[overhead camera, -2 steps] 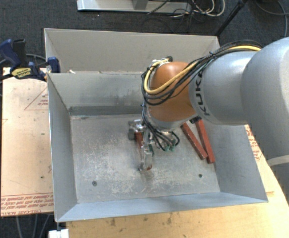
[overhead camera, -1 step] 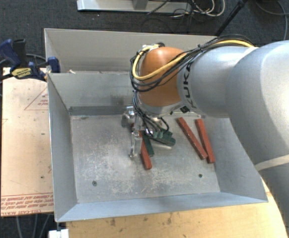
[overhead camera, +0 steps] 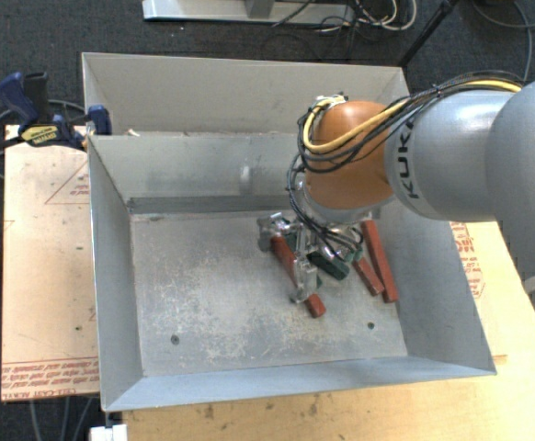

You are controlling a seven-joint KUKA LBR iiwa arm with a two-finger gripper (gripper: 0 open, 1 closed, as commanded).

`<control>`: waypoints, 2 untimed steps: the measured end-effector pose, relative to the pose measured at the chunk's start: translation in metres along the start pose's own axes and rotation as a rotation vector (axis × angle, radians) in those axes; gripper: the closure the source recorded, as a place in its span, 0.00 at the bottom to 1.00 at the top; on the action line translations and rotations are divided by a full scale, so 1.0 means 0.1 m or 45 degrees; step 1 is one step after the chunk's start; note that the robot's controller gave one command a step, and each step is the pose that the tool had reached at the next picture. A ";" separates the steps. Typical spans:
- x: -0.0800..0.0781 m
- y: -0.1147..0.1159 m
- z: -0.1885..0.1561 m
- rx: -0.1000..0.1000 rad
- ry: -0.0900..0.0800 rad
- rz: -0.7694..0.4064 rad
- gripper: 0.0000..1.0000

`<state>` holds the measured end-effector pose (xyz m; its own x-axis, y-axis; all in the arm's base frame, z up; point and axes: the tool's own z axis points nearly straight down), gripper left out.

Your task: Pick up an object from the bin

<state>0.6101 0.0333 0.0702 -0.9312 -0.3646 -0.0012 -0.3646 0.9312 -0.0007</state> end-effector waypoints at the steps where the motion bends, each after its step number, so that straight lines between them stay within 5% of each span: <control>1: 0.51 -0.38 -0.51 0.002 -0.002 -0.323 0.00; 2: 0.52 -1.17 0.01 0.001 -0.008 -0.164 0.00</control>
Offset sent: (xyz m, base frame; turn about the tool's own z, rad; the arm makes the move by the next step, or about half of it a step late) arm -0.0343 -0.0523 0.0498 -0.2587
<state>0.6044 -0.0943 0.0695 -0.8767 -0.4809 -0.0073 -0.4809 0.8768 -0.0018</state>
